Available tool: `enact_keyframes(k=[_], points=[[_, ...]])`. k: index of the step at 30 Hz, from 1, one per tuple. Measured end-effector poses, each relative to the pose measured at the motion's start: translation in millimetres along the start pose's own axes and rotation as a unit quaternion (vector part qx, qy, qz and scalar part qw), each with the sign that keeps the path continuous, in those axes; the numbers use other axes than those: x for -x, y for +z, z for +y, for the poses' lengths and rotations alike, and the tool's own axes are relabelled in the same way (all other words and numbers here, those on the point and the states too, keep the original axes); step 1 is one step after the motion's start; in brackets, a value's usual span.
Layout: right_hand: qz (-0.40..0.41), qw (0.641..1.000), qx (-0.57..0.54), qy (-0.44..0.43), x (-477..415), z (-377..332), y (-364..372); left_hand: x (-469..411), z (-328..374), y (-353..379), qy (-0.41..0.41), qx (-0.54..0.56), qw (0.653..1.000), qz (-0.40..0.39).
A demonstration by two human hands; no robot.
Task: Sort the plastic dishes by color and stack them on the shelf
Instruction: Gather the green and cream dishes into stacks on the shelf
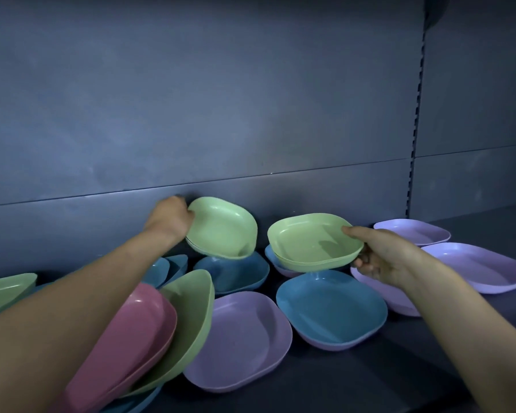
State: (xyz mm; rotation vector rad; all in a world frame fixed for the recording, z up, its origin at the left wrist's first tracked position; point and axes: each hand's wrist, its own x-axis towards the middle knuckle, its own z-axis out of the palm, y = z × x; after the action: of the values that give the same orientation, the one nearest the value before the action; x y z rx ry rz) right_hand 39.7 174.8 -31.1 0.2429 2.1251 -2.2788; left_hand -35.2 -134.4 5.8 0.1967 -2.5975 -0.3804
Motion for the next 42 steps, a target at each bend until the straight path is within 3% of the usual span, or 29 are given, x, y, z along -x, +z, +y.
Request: enact_keyframes(k=[7,11,15,24,35,38,42], points=[[-0.011,1.000,-0.023,0.000,23,1,-28,27,21,-50,-0.098,0.141,0.985,0.005],[-0.029,0.998,-0.058,0.011,42,4,-46,63,35,-68,-0.132,0.285,0.949,-0.006],[-0.058,0.998,-0.036,-0.009,60,13,-66,117,67,-81,-0.149,0.356,0.922,-0.034],[-0.079,0.997,0.002,0.011,105,44,-106,228,124,-86,-0.179,0.428,0.884,-0.049],[-0.081,0.996,-0.016,0.021,131,68,-107,283,148,-54,-0.206,0.479,0.846,-0.110],[-0.076,0.996,-0.037,0.029,134,72,-107,287,152,-40,-0.205,0.471,0.849,-0.123],[-0.067,0.996,-0.056,0.031,136,75,-106,289,146,-22,-0.199,0.398,0.888,-0.114]])
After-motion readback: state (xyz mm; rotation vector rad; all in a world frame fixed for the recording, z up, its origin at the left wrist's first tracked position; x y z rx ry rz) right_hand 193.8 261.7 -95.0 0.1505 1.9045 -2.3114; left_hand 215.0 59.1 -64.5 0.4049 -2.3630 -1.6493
